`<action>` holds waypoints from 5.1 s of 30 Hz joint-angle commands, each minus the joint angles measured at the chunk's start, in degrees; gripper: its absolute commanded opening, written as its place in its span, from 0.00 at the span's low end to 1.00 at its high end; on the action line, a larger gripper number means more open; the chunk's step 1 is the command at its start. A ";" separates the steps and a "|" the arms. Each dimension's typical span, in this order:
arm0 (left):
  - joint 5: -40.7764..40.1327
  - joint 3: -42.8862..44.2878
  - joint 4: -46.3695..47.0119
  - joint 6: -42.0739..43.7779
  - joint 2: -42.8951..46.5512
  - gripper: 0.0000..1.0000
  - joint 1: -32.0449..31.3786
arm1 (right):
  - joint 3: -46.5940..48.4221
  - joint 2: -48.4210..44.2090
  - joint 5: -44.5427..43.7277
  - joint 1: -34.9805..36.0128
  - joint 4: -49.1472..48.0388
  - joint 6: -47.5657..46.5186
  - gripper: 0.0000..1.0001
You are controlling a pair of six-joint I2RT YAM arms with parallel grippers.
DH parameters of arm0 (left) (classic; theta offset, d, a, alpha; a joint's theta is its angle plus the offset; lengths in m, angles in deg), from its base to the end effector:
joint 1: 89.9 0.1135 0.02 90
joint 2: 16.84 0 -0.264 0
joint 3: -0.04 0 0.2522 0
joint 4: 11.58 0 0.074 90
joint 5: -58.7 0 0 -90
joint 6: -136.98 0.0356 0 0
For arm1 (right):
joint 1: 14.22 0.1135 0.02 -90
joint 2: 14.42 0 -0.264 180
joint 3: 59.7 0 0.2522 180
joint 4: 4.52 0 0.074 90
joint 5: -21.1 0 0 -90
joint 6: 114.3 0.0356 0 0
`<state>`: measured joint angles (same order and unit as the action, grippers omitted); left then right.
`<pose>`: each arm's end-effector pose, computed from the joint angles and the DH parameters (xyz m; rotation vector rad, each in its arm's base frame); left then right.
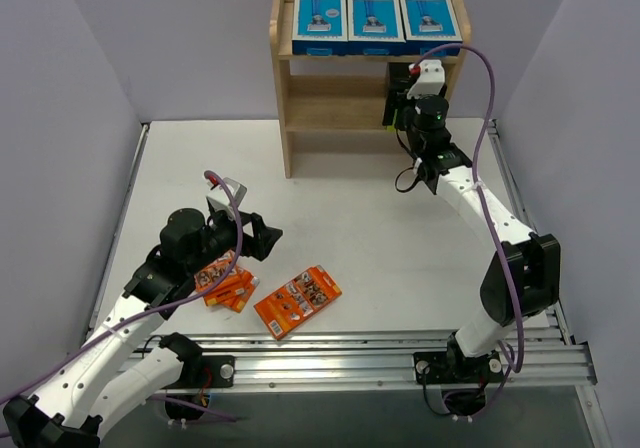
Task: Place and organize the shaving razors onto the shelf
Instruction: Place the shaving razor onto shelf
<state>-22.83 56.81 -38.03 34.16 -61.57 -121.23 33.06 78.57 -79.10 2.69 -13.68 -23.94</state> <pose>0.1552 -0.1006 0.3247 0.4067 1.8281 -0.6733 0.3785 0.1085 0.3931 -0.0573 1.4174 0.1232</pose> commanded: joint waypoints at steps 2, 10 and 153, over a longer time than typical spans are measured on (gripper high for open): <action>1.11 2.61 0.74 0.60 0.70 0.93 -0.05 | 2.56 -4.83 -4.31 -2.49 -2.92 -0.71 0.64; 1.29 2.61 0.91 0.60 0.70 0.93 -0.05 | 1.86 -7.56 -3.08 -1.97 -3.71 -0.27 0.64; -20.68 4.10 -6.90 2.53 3.78 0.94 -1.19 | -18.26 -15.20 -14.66 40.65 3.84 -3.73 0.42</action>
<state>-37.95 57.20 -41.50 36.74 -56.59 -122.22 17.76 67.23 -94.14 41.03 -12.74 -44.86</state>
